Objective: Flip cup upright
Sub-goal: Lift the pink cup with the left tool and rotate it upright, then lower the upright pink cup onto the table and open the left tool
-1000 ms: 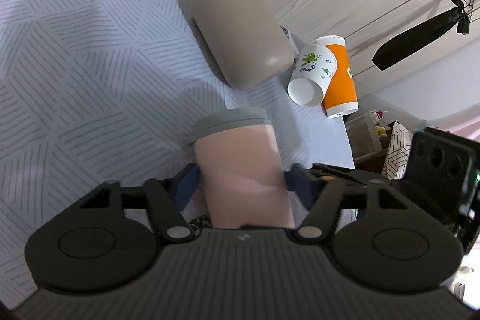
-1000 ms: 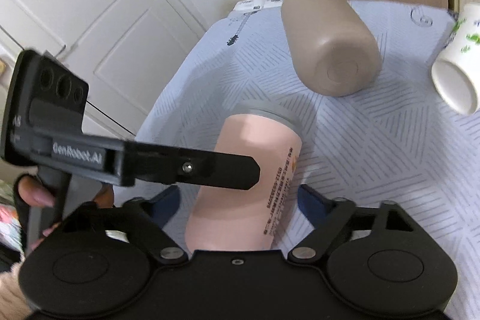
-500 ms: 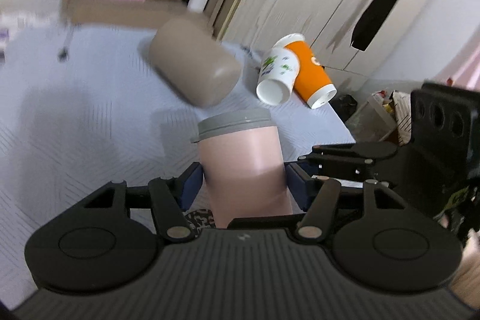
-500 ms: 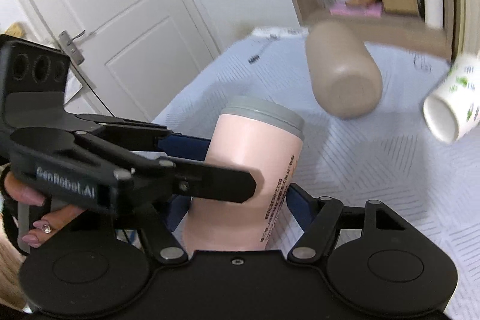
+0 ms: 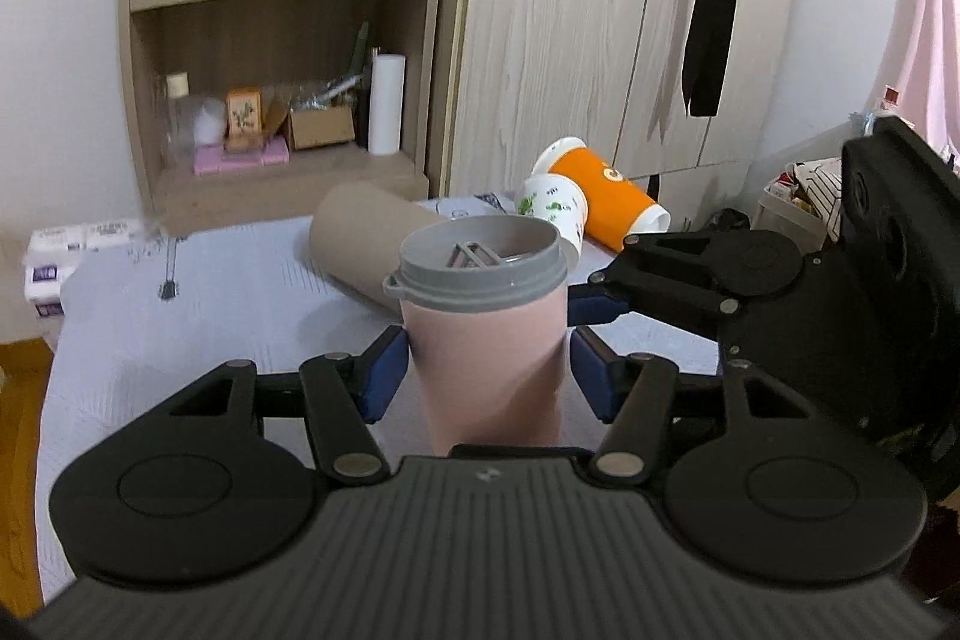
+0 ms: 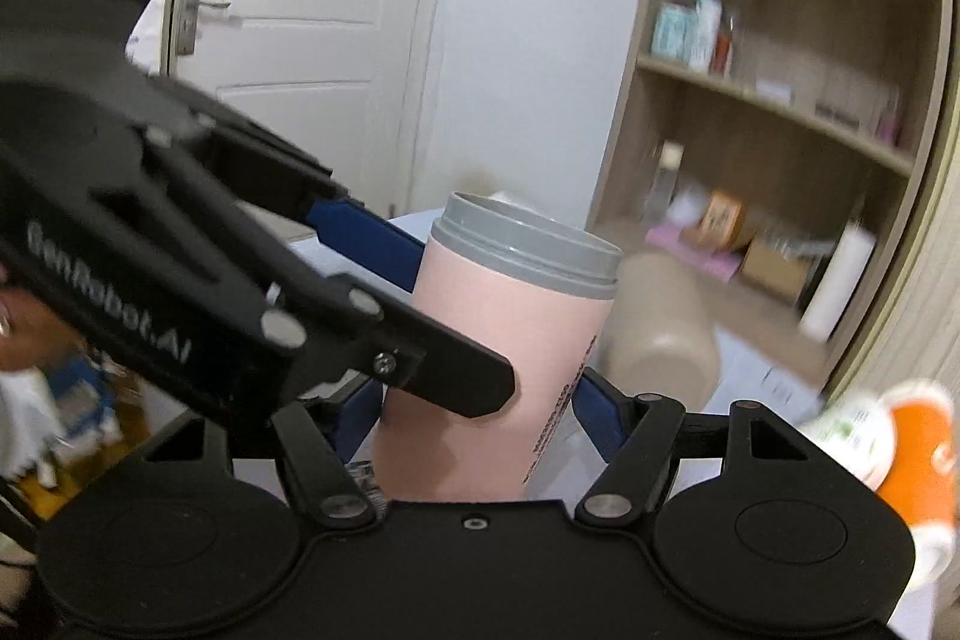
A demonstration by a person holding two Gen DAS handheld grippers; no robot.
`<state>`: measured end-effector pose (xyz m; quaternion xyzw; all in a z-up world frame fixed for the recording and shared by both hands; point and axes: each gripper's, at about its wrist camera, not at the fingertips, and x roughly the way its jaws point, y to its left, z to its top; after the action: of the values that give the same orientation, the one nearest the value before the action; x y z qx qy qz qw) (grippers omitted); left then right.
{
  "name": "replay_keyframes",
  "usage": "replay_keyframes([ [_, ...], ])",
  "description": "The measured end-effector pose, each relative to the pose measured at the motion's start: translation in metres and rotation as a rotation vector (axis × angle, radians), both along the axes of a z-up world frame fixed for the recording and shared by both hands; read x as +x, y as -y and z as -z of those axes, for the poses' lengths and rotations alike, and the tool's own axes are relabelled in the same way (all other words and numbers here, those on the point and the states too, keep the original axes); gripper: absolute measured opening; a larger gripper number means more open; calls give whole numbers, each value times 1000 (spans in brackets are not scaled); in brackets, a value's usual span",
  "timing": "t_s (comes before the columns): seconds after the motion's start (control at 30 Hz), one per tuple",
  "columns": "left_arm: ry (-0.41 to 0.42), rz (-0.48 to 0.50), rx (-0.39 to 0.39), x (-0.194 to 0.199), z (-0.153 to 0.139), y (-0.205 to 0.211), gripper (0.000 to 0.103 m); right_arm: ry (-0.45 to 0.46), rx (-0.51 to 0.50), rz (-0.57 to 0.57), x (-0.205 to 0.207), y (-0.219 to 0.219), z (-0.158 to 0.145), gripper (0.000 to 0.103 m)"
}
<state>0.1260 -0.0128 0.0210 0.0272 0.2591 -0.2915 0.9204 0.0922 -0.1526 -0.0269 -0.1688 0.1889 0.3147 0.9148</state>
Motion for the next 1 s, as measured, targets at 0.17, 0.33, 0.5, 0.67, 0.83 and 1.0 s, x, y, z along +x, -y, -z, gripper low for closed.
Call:
replay_keyframes([
  [0.17, 37, 15, -6, 7, 8, 3, 58, 125, -72, 29, 6, -9, 14, 75],
  [0.33, -17, 1, -30, 23, 21, 4, 58, 118, -86, 53, 26, -12, 27, 74],
  [0.5, -29, -10, -62, 34, 23, 1, 58, 95, -53, 58, 37, -10, 24, 74],
  [0.67, -48, -21, -87, 40, 24, 1, 58, 67, -32, 58, 45, -6, 23, 74],
  [0.83, -42, -12, -74, 32, 29, 6, 59, 76, -42, 71, 32, -5, 26, 76],
  [1.0, -47, -43, -93, 27, 31, 1, 60, 98, -45, 91, 25, -4, 25, 89],
])
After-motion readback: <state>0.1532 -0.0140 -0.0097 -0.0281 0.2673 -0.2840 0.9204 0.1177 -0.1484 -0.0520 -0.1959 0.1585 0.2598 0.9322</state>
